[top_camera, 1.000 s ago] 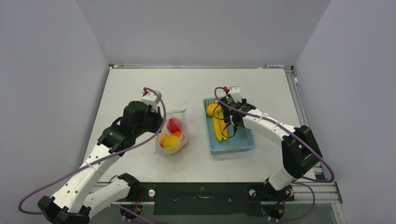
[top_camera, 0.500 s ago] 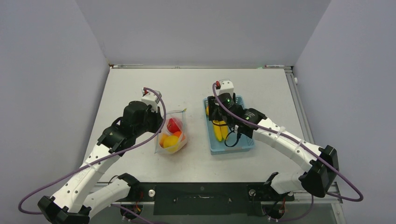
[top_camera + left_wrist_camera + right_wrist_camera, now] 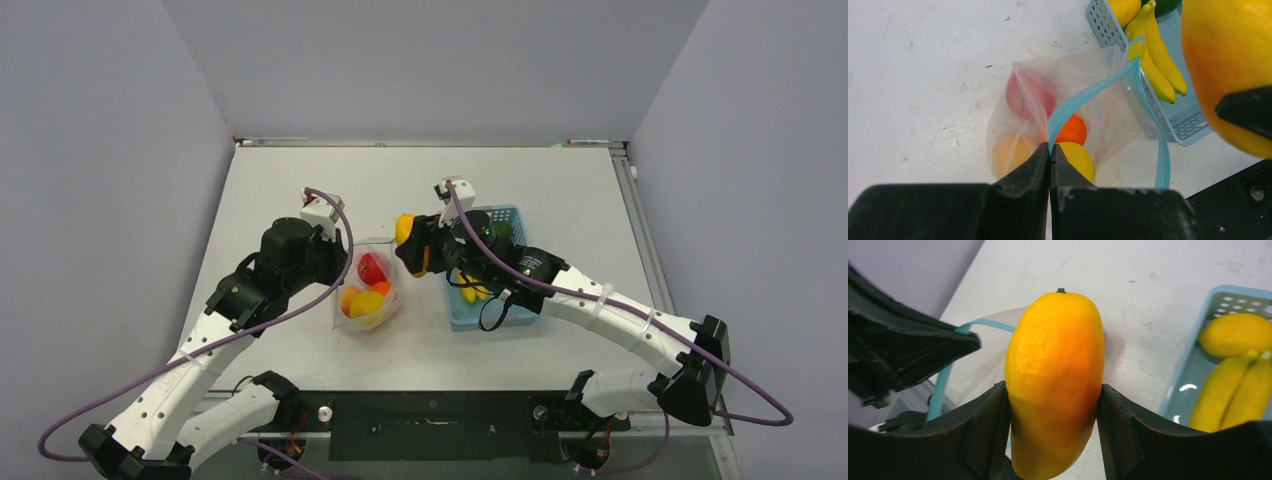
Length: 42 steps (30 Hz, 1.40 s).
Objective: Place the food in the zip-top bag and seal the zipper
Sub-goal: Place the fake fruit in the zipper food storage bag.
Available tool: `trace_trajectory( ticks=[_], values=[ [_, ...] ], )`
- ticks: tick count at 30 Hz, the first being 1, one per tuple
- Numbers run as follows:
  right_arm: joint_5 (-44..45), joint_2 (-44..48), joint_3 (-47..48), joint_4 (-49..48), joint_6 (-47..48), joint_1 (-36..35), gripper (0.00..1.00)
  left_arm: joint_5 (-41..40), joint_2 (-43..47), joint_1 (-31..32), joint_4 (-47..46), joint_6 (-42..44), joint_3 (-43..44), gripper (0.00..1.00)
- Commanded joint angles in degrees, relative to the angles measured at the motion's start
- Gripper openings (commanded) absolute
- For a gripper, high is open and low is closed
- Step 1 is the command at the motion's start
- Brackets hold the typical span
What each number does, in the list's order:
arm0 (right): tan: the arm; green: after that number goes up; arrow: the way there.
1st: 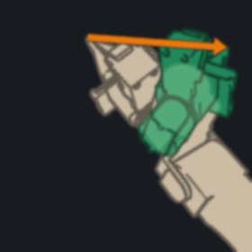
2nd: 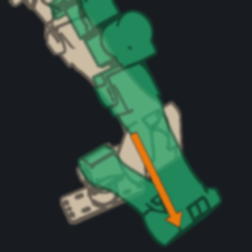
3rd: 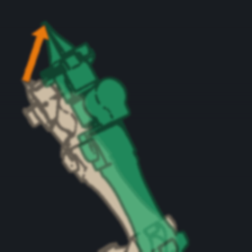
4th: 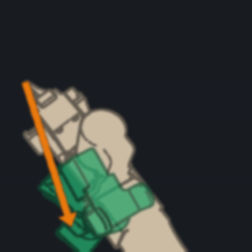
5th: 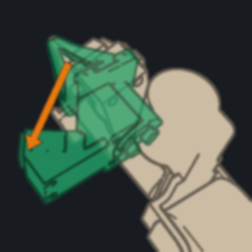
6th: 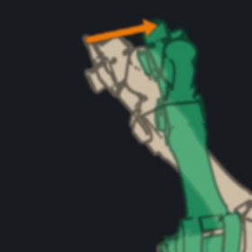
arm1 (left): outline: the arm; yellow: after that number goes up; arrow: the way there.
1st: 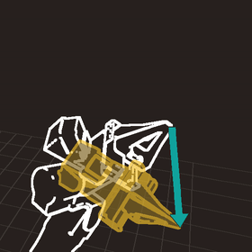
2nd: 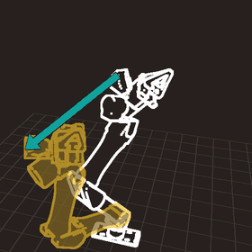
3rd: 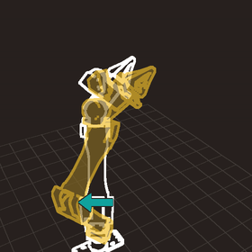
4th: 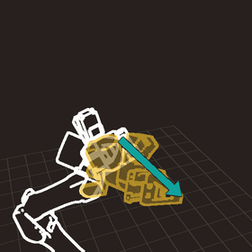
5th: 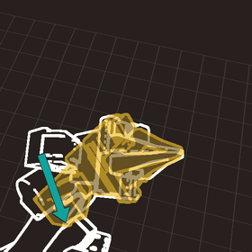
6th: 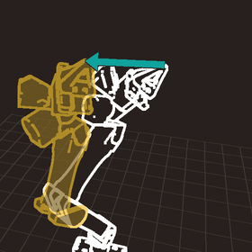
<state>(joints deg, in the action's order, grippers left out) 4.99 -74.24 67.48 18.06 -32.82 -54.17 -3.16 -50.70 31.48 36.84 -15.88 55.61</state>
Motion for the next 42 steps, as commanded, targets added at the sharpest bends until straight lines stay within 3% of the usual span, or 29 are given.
trace_trajectory(
  ticks=[1, 11, 19, 31, 42],
  values=[
    [-2.06, 0.95, 0.16, -9.07, -4.24, -4.77, 0.23, 0.04, 0.84, -0.37, -2.12, -0.36, 0.01, 0.00],
    [2.44, -4.32, 2.62, -10.97, -6.81, -12.67, 0.24, 0.87, 2.47, -0.37, -2.87, -0.64, -0.17, 0.00],
    [5.62, -10.14, 4.74, -8.58, -7.15, -13.53, 0.24, 1.96, 3.43, -0.37, -3.33, -0.73, -0.32, 0.00],
    [17.29, -17.51, 11.31, 0.88, -2.05, -13.46, 0.25, 2.67, 4.58, -0.37, -3.82, -0.65, -0.60, 0.00],
    [17.65, -22.50, 15.62, 2.43, 1.69, -12.28, 0.44, 3.16, 4.64, -0.37, -4.00, -0.47, -0.74, 0.00]
  ],
)
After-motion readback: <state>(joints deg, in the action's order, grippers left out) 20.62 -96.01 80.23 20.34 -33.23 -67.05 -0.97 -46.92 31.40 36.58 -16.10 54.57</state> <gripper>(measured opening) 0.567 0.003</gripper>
